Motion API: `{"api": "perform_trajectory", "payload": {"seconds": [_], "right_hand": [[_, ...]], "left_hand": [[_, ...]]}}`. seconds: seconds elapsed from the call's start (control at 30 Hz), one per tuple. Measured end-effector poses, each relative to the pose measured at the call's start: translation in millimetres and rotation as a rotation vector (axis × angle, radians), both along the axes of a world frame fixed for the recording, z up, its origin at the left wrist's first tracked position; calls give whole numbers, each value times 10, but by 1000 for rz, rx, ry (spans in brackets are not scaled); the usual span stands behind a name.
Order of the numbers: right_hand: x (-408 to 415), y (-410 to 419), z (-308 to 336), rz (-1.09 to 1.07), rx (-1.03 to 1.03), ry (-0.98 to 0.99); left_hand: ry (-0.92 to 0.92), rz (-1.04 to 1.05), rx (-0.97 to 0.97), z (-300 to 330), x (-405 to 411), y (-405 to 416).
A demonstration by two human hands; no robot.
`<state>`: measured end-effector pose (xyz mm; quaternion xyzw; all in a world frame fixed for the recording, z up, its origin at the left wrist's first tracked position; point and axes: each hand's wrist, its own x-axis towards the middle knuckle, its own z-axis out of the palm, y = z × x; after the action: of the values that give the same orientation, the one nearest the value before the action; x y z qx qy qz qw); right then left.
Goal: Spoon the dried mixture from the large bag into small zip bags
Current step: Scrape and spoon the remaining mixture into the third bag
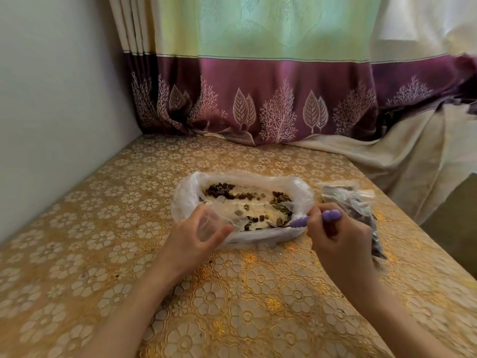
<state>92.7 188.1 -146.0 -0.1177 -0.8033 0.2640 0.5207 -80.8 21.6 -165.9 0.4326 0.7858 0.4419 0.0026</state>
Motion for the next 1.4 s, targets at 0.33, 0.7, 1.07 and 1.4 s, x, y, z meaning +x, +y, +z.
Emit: {"api": "perform_trajectory", "payload": {"seconds": [0.33, 0.7, 1.07, 1.4], "right_hand": [[-62, 134, -127, -119, 112, -118], [-93, 171, -268, -66, -197, -96], [-43, 135, -179, 98, -659, 80], [-101, 18, 150, 360, -688, 192]], "left_hand": [[77, -1, -14, -20, -4, 18], [-27, -1, 70, -47, -29, 2], [-92, 29, 137, -11, -56, 20], [-235, 41, 173, 42, -20, 26]]}}
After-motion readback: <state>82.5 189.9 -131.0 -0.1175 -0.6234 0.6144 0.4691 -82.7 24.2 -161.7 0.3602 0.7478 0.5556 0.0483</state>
